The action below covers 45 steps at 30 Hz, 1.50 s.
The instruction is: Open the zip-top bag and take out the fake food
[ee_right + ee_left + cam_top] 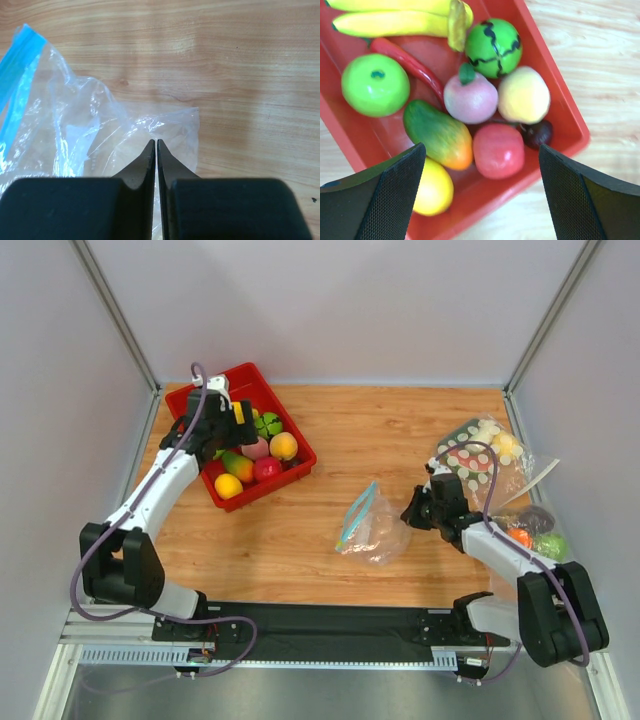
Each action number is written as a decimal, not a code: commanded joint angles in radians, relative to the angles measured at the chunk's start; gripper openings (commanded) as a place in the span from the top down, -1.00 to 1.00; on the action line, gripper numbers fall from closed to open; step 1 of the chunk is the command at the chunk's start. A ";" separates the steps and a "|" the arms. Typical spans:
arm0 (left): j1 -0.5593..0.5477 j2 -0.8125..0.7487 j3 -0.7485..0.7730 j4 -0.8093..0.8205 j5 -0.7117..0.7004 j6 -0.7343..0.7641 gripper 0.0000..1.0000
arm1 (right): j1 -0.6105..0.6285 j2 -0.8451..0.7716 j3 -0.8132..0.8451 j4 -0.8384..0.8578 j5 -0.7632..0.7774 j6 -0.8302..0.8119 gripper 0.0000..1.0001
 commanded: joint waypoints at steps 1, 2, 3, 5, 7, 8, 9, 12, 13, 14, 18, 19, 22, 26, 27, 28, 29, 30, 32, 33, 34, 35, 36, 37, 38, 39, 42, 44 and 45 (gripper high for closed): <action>-0.010 -0.067 0.016 -0.122 0.083 0.000 -0.98 | 0.001 -0.060 0.037 -0.019 -0.003 -0.003 0.91; -0.014 -0.079 0.019 -0.159 0.090 0.003 -0.98 | 0.002 -0.071 0.044 -0.029 -0.005 -0.003 0.88; -0.020 -0.093 0.019 -0.174 0.102 0.006 -0.98 | 0.002 -0.095 0.051 -0.039 -0.005 -0.004 0.85; -0.028 -0.137 0.016 -0.205 0.107 0.016 -0.98 | 0.002 -0.124 0.071 -0.070 -0.003 -0.007 0.70; -0.039 -0.189 0.007 -0.234 0.114 0.019 -0.98 | 0.001 -0.170 0.084 -0.108 0.001 -0.015 0.50; -0.037 -0.208 0.002 -0.242 0.123 0.020 -0.98 | 0.002 -0.189 0.100 -0.121 0.004 -0.017 0.30; -0.037 -0.226 -0.003 -0.249 0.130 0.022 -0.98 | 0.002 -0.224 0.107 -0.131 0.006 -0.020 0.19; -0.037 -0.298 -0.027 -0.263 0.172 0.032 -0.98 | 0.002 -0.290 0.149 -0.184 0.024 -0.041 -0.18; -0.037 -0.327 -0.032 -0.268 0.176 0.036 -0.98 | 0.002 -0.304 0.160 -0.207 0.037 -0.053 -0.26; -0.039 -0.341 -0.038 -0.279 0.179 0.040 -0.98 | 0.001 -0.318 0.169 -0.219 0.044 -0.061 -0.42; -0.037 -0.403 -0.049 -0.325 0.159 0.059 -0.98 | 0.001 -0.374 0.232 -0.268 0.093 -0.096 -0.71; -0.037 -0.426 -0.050 -0.329 0.154 0.063 -0.98 | 0.001 -0.382 0.250 -0.279 0.104 -0.106 -0.74; -0.039 -0.472 -0.056 -0.354 0.151 0.071 -0.99 | 0.001 -0.408 0.281 -0.294 0.171 -0.132 -0.91; -0.039 -0.510 -0.070 -0.375 0.133 0.083 -0.99 | 0.001 -0.436 0.302 -0.306 0.218 -0.152 -1.00; -0.037 -0.515 -0.072 -0.381 0.133 0.088 -0.99 | 0.001 -0.442 0.304 -0.306 0.216 -0.155 -1.00; -0.037 -0.518 -0.072 -0.386 0.130 0.089 -0.99 | -0.001 -0.445 0.304 -0.309 0.216 -0.156 -1.00; -0.037 -0.519 -0.075 -0.395 0.130 0.089 -0.99 | -0.001 -0.447 0.302 -0.313 0.213 -0.158 -1.00; -0.037 -0.519 -0.078 -0.395 0.134 0.089 -0.99 | 0.001 -0.450 0.301 -0.313 0.213 -0.161 -1.00; -0.039 -0.522 -0.081 -0.398 0.139 0.086 -0.99 | 0.001 -0.454 0.301 -0.319 0.210 -0.167 -1.00; -0.037 -0.524 -0.084 -0.397 0.140 0.085 -0.99 | -0.001 -0.454 0.301 -0.322 0.210 -0.167 -1.00; -0.037 -0.530 -0.085 -0.397 0.143 0.086 -0.99 | 0.001 -0.457 0.302 -0.328 0.210 -0.169 -1.00; -0.037 -0.533 -0.087 -0.395 0.143 0.086 -0.99 | 0.001 -0.457 0.302 -0.329 0.210 -0.172 -1.00; -0.039 -0.533 -0.088 -0.395 0.143 0.088 -0.99 | 0.001 -0.459 0.304 -0.331 0.212 -0.172 -1.00; -0.039 -0.541 -0.087 -0.397 0.143 0.089 -0.99 | 0.001 -0.460 0.304 -0.333 0.212 -0.173 -1.00; -0.039 -0.544 -0.085 -0.397 0.142 0.091 -0.99 | 0.001 -0.464 0.304 -0.333 0.212 -0.172 -1.00; -0.039 -0.545 -0.084 -0.397 0.139 0.091 -0.99 | 0.001 -0.465 0.305 -0.333 0.213 -0.175 -1.00; -0.037 -0.545 -0.081 -0.404 0.139 0.098 -0.99 | -0.001 -0.467 0.305 -0.333 0.218 -0.175 -1.00; -0.039 -0.548 -0.081 -0.407 0.137 0.098 -0.99 | 0.001 -0.464 0.305 -0.333 0.218 -0.175 -1.00; -0.037 -0.550 -0.082 -0.404 0.131 0.098 -0.99 | 0.001 -0.465 0.305 -0.334 0.219 -0.176 -1.00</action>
